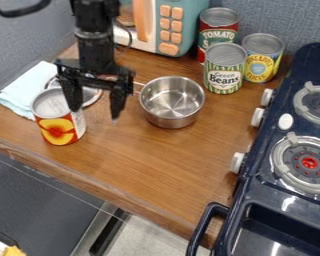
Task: Throws the can to the left side of the table
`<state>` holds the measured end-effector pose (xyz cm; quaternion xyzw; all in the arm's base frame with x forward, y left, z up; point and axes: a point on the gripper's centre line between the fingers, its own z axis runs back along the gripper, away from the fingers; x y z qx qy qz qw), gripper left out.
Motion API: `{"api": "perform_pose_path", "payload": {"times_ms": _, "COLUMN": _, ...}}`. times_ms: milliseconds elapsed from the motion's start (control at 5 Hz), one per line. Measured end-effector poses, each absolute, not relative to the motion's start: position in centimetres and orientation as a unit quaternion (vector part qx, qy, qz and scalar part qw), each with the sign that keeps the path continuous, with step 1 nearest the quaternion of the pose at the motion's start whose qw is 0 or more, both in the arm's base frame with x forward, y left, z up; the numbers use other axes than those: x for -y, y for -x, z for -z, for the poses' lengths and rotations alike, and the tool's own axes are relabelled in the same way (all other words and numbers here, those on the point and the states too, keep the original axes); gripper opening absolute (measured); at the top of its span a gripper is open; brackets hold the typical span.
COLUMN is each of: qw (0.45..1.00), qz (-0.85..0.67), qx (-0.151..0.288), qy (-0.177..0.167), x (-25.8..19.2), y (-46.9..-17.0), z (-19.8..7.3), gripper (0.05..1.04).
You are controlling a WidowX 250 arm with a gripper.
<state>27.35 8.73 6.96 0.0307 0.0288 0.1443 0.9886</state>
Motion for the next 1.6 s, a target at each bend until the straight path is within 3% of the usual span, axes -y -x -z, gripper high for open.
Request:
{"api": "perform_pose_path", "payload": {"times_ms": 600, "qw": 0.987, "qz": -0.153, "qx": -0.026, "qy": -0.029, "x": -9.5, "y": -27.2, "z": -7.5, "gripper": 0.999}}
{"api": "perform_pose_path", "payload": {"times_ms": 1200, "qw": 0.983, "qz": -0.171, "qx": -0.06, "qy": -0.022, "x": -11.1, "y": -27.2, "z": -5.7, "gripper": 0.999}}
{"api": "perform_pose_path", "payload": {"times_ms": 1600, "qw": 0.985, "qz": -0.163, "qx": -0.059, "qy": -0.028, "x": -10.4, "y": -27.2, "z": -5.1, "gripper": 0.999}}
